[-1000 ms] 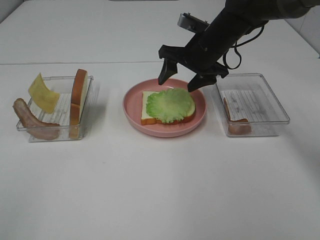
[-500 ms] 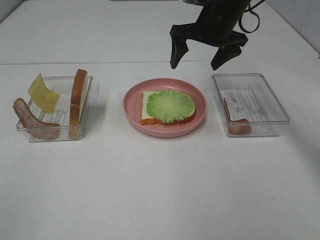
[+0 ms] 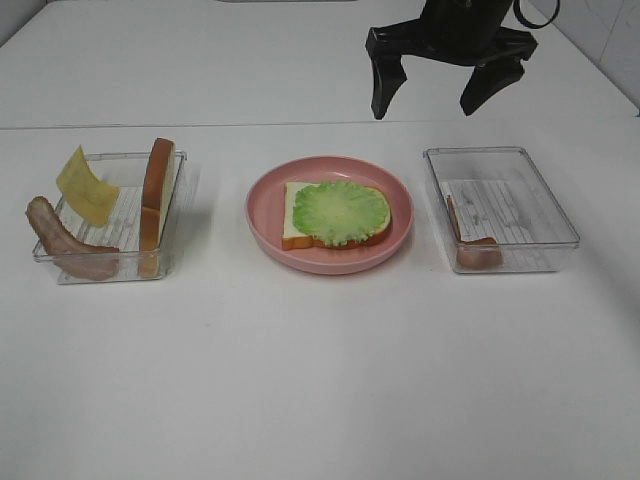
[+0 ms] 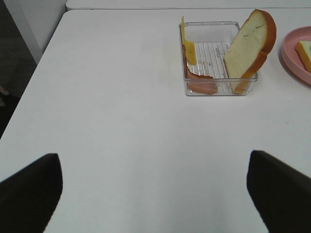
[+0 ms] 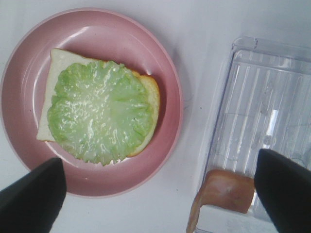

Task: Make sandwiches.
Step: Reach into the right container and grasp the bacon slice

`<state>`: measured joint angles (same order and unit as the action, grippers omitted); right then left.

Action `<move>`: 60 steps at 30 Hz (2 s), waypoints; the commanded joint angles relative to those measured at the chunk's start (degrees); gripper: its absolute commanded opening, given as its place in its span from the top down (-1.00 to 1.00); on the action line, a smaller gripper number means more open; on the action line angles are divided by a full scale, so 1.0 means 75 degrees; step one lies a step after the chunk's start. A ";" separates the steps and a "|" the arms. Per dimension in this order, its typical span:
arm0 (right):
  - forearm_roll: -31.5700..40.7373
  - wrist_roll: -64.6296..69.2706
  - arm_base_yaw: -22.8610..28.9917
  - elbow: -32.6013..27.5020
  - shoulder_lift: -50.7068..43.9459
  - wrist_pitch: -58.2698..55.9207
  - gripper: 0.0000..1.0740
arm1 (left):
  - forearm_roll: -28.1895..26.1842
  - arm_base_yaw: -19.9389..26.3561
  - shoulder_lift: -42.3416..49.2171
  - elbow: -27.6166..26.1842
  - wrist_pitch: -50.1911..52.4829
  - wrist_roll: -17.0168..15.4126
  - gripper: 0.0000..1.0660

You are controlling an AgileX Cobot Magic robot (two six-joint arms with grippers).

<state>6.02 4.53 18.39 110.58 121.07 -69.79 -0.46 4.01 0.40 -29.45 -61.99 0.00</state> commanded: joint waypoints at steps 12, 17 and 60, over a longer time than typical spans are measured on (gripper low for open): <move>-0.0435 0.0237 -0.0313 -0.1917 -0.0275 -0.0573 -0.82 | 0.0015 0.0031 0.0130 -0.0008 0.0053 0.0000 -0.83; -0.0031 0.0061 -0.0626 -0.2498 -0.0275 -0.0008 -0.79 | 0.0061 0.0031 0.0130 -0.0008 0.0053 0.0000 -0.83; 0.0435 -0.0153 -0.0642 -0.2758 0.0244 0.0909 0.19 | 0.0115 0.0031 0.0130 -0.0008 0.0053 0.0000 -0.83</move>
<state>9.11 3.95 13.75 90.07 122.78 -63.08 0.34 4.01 0.40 -29.45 -61.99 0.00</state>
